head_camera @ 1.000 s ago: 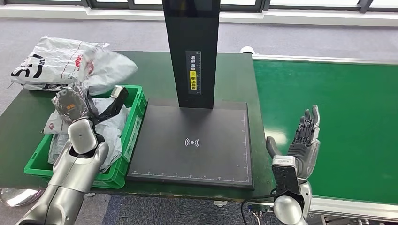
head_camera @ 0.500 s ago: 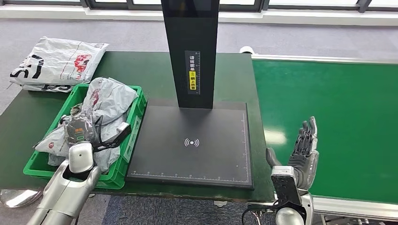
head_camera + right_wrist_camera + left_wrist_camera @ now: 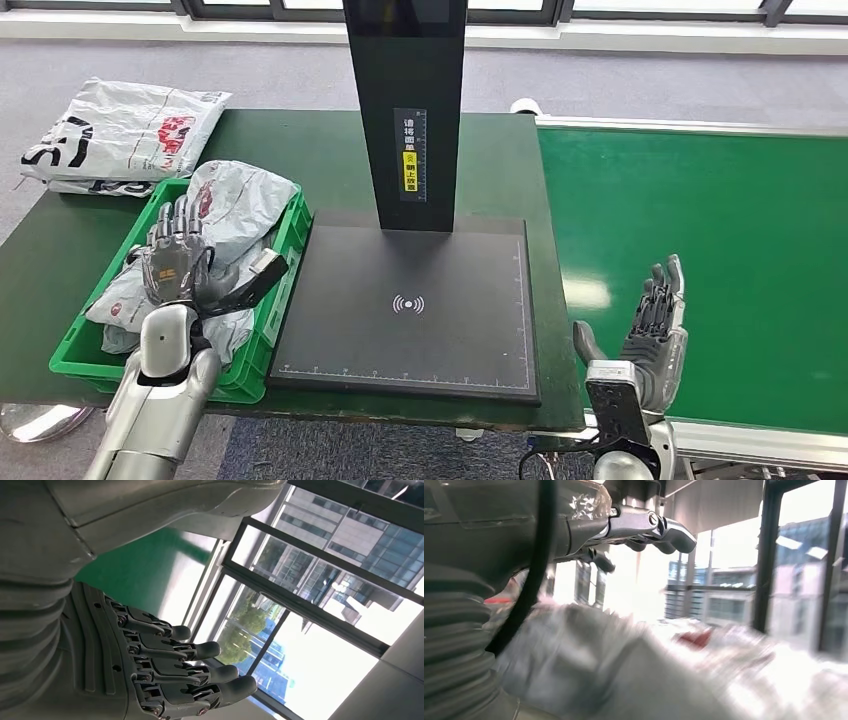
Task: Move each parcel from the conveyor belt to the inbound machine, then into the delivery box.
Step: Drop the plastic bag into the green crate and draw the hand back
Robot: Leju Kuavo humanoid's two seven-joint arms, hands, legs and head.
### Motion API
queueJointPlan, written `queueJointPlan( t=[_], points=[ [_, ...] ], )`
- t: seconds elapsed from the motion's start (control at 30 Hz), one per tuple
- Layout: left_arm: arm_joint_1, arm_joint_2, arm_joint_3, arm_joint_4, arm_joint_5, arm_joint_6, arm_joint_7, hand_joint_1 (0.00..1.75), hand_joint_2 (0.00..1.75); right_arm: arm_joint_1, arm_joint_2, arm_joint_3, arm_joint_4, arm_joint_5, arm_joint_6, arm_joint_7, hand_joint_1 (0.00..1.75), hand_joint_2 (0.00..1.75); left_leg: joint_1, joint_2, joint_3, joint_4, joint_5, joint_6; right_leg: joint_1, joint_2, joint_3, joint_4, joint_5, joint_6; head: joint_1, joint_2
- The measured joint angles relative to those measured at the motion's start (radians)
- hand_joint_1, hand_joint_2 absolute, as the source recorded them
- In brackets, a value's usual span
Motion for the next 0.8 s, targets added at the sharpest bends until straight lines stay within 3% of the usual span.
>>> queueJointPlan(
  t=[0.17, 0.4, 0.6, 0.8],
  points=[
    [-0.035, -0.014, 0.048, -0.010, 0.293, 0.190, -0.231, 0.00, 0.00, -0.002, -0.002, 0.000, 0.000, -0.024, -0.003, -0.009, 0.00, 1.75, 0.000, 0.000, 0.000, 0.000, 0.000, 0.000, 0.001, 0.000, 0.000, 0.000, 0.000, 0.000, 0.000, 0.000],
    [-0.054, -0.062, 0.163, -0.053, 0.475, 0.211, -0.518, 0.00, 0.00, -0.005, -0.014, 0.000, 0.005, -0.041, -0.033, -0.026, 0.00, 1.75, 0.000, 0.000, 0.000, 0.000, 0.000, 0.000, 0.000, 0.000, 0.000, 0.000, 0.000, 0.000, 0.000, 0.000],
    [-0.061, -0.081, 0.126, -0.039, 0.751, 0.130, -0.567, 0.00, 0.00, -0.029, -0.024, 0.000, 0.030, -0.083, -0.029, -0.035, 0.00, 1.75, 0.000, 0.000, 0.000, 0.000, 0.000, 0.000, 0.000, 0.000, 0.000, 0.000, 0.000, 0.000, 0.000, 0.000],
    [-0.079, -0.120, 0.015, -0.002, 0.946, -0.064, -0.608, 0.00, 0.00, -0.089, -0.026, 0.001, 0.080, -0.111, 0.007, -0.035, 0.00, 1.75, -0.001, 0.001, 0.000, 0.000, 0.000, 0.000, -0.001, 0.000, -0.001, 0.000, 0.002, 0.000, 0.000, 0.000]
  ],
)
